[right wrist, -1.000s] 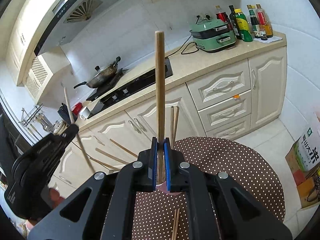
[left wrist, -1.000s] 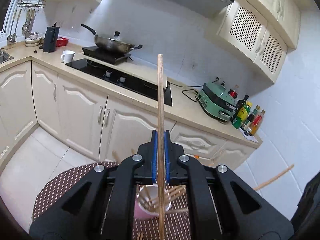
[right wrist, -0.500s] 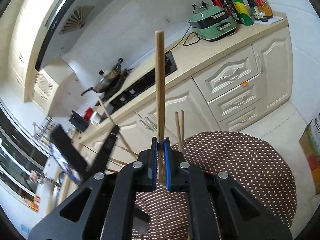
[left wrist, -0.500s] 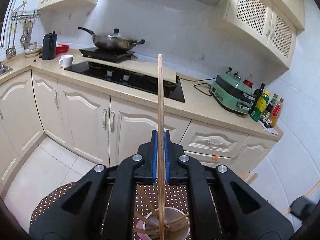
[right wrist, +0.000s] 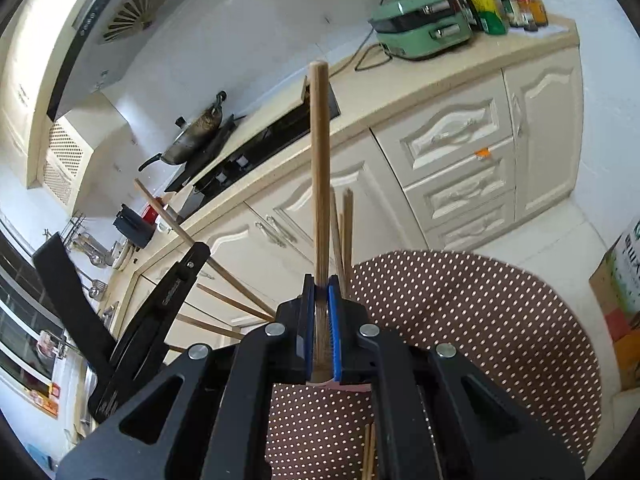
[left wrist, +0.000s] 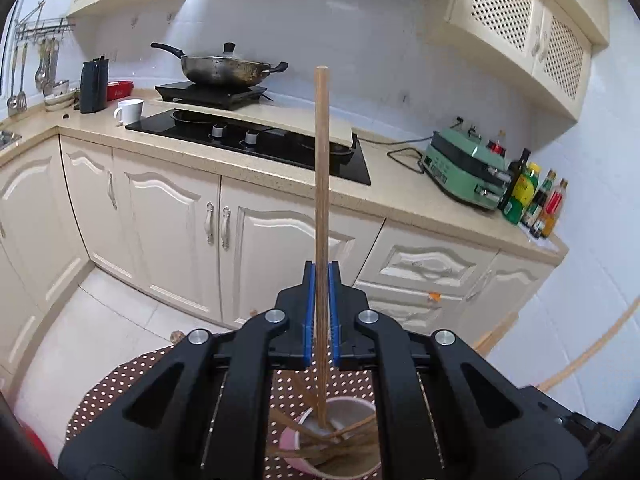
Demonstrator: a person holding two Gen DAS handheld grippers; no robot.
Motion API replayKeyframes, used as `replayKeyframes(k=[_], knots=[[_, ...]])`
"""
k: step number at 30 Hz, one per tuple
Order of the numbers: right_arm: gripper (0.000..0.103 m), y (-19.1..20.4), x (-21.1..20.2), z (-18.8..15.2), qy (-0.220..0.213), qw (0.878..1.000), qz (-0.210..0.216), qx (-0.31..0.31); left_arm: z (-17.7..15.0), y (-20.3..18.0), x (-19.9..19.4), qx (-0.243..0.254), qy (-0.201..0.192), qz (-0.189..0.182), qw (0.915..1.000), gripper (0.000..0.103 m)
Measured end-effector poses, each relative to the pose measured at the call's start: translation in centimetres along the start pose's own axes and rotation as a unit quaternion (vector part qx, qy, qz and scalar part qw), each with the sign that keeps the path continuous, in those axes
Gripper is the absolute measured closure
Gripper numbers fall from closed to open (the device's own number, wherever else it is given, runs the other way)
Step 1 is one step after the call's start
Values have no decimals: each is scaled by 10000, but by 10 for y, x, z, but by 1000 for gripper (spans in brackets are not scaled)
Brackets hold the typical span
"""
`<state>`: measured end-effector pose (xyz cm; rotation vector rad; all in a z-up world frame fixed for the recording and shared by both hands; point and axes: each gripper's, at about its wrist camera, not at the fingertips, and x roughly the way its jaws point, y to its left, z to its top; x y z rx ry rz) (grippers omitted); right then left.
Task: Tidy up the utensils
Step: 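Lower both held chopsticks into the pink cup from above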
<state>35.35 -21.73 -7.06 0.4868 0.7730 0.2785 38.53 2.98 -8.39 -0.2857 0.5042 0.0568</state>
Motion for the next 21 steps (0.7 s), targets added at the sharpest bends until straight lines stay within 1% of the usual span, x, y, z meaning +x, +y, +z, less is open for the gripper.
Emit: replayKeyframes(k=[7,10,12,15,19,21], knots=[[98,3,5,-2,163,9995,-164,-198,-9,7,-11,31,349,-99,9993,96],[98,8,4,0,178,9992,-218,-293,-11,7,-18,10,376,-188,9991,96],[98,10,4,1,163,9987,-275,-385,-12,3,-22,97,375,-235,9990,96],[98,10,8,0,192,9985,-300,-428,-16,-2,-23,261,425,-183,9986,96],[98,11,17,-4,256,9979,-335,-489,-19,-4,-21,396,606,-72,9974,96],[98,12,21,-8,304,9972,-358,-585,-22,-4,-18,466,716,-74,9963,96]])
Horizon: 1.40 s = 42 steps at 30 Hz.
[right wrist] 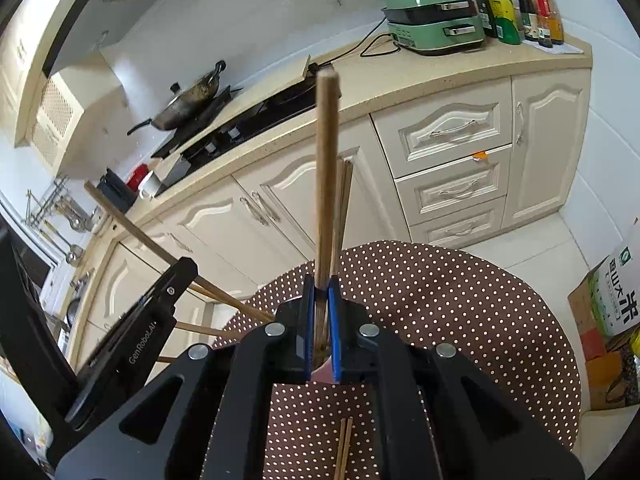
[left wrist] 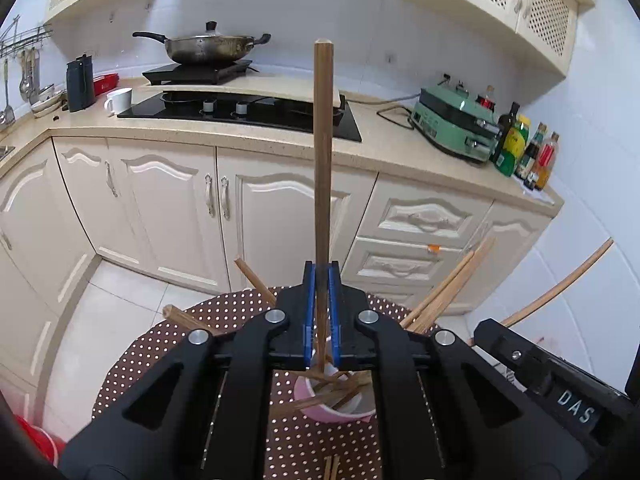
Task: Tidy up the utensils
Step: 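Lower both held chopsticks into the pink cup from above, then open both grippers to release the chopsticks into the cup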
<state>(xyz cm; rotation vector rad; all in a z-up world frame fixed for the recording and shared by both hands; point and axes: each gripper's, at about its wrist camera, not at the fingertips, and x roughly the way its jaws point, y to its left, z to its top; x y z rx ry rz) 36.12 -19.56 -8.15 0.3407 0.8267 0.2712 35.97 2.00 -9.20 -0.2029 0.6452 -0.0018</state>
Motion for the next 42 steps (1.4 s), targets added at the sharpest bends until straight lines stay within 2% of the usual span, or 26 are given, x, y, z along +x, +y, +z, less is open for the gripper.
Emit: replayKeyframes(k=[3,7,13,21,24,28,42], knots=[[98,1,8,-5,85,9999,-23,-78,-7,0,9,77,229,61,9997,96],[97,5,21,-11,198,9995,-86,-248,-14,-1,17,212,323,164,9991,96],[97,-1,39,-14,470,9989,-37,-73,-9,-5,22,406,425,101,9982,96],[93,-5,42,-13,701,9975,-78,-13,-10,-9,20,629,638,-70,9960,96],[86,-7,39,-12,749,9972,-52,55,-11,-11,17,678,687,-50,9953,95],[68,-10,31,-11,712,9974,-89,106,-12,-14,12,786,706,18,9944,95],[52,-11,-3,-3,542,9984,-114,60,-6,-15,-16,881,605,206,9941,95]])
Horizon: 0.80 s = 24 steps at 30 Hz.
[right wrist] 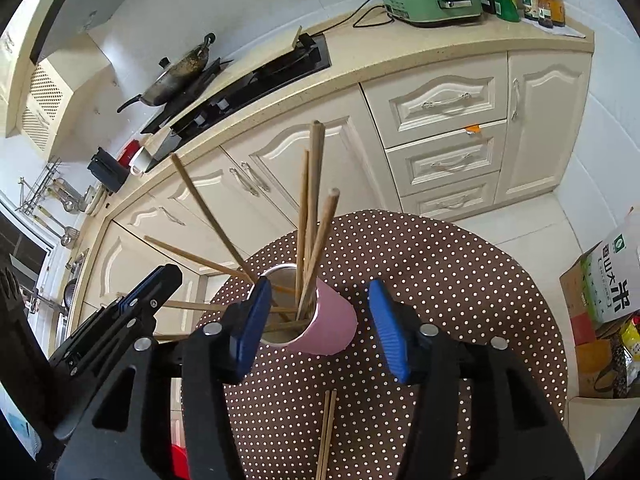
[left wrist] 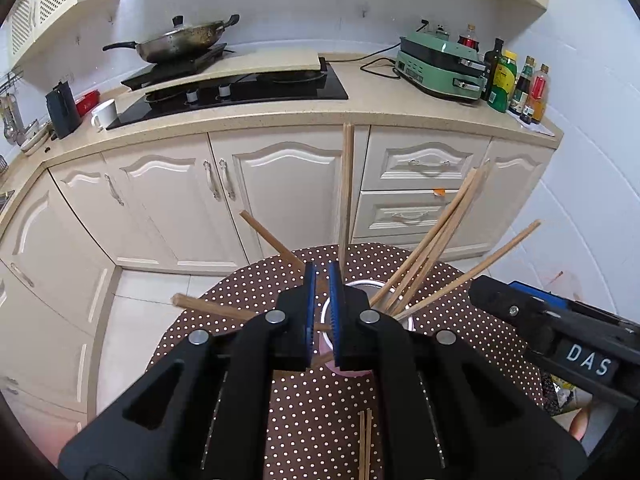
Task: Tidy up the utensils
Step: 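Open both grippers to release the chopsticks into the cup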
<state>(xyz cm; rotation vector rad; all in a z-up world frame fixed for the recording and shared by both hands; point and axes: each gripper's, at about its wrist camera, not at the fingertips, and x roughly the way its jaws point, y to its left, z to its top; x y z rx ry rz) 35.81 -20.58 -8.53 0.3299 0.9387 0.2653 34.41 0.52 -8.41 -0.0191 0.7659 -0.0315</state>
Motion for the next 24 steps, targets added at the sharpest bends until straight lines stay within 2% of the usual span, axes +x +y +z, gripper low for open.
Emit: replayKeyframes(k=[8,10,11,14,18,21,23,24], knots=[[45,3,-34,-6,-244,9996,-16,-114,-3,-4,-31,62,-145,62,9999,95],[35,4,-44,-9,-309,9994,-12,-145,-6,-4,-39,73,-167,72,9998,95],[33,5,-50,-10,-352,9992,-21,-174,-7,-4,-44,83,-176,73,9998,95],[32,7,-66,-17,-497,9984,-68,-260,-12,-4,-56,115,-195,98,9997,95],[21,10,-84,-28,-582,9977,-75,-342,-22,-2,-72,104,-195,96,9997,95],[20,11,-95,-38,-624,9972,-66,-409,-30,-2,-82,142,-210,128,9996,95],[19,12,-99,-43,-614,9972,-27,-435,-36,-2,-88,174,-197,139,9996,90],[19,13,-100,-46,-596,9972,-24,-449,-40,-1,-91,177,-200,135,9996,69]])
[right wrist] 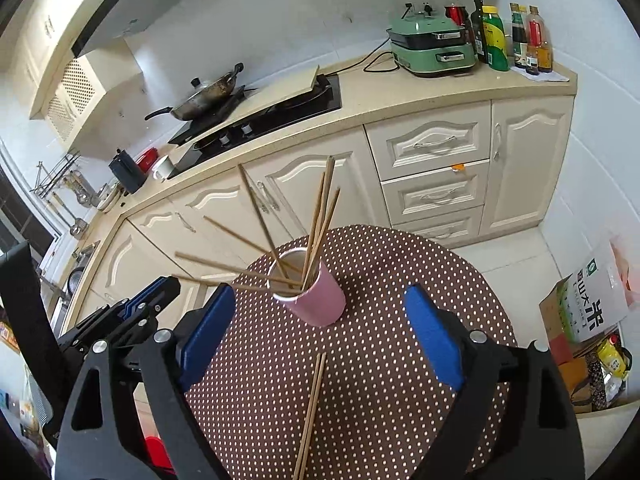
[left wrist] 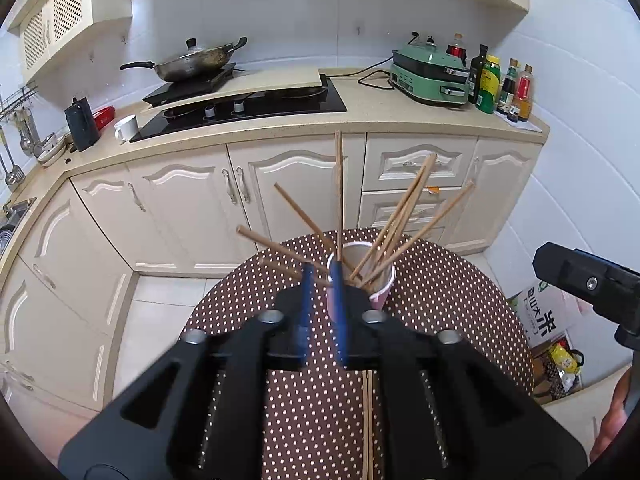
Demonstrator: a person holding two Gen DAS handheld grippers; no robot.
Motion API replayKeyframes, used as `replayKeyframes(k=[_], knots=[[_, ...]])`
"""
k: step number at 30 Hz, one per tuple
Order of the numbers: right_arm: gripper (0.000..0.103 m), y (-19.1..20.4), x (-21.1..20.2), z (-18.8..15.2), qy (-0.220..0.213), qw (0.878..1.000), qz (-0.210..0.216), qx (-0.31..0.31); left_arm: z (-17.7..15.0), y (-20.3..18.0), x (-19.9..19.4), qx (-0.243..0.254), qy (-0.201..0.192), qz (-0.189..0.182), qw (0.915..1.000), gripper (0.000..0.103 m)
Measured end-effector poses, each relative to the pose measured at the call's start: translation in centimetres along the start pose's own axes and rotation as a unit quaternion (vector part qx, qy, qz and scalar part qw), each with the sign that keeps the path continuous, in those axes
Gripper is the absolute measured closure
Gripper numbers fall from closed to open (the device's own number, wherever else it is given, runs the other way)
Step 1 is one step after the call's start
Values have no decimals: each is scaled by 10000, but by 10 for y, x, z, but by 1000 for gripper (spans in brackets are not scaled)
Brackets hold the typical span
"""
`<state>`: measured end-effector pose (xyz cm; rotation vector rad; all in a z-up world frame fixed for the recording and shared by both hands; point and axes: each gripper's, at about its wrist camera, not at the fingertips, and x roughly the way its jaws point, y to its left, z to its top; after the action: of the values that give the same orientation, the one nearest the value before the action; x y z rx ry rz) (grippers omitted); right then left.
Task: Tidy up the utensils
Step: 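Open both grippers to release the chopsticks into the cup, then move both open grippers down to the last two chopsticks on the cloth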
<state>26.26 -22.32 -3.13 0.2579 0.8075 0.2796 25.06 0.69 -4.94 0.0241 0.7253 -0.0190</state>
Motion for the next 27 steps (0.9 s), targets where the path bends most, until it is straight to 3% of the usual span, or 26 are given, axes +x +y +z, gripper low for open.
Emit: replayKeyframes(k=[1,2,4,12,15,27], knots=[[19,1,-1,-3,29,10000,0,-20,-4,1,-3,-9,-26,-4,10000,39],[19,1,-2,-5,54,10000,-3,-33,-8,2,-9,-33,-144,-15,9999,36],[19,0,-2,-12,111,9999,-22,-33,-15,2,-14,3,-174,44,9998,36],[18,1,13,-43,642,9979,-69,-95,-51,10,-5,-38,423,117,9990,32],[10,0,24,-57,907,9958,-77,-40,-67,13,3,-1,717,171,9973,29],[10,-7,68,-102,1825,9825,-370,6,-112,22,28,-64,1452,213,9892,25]])
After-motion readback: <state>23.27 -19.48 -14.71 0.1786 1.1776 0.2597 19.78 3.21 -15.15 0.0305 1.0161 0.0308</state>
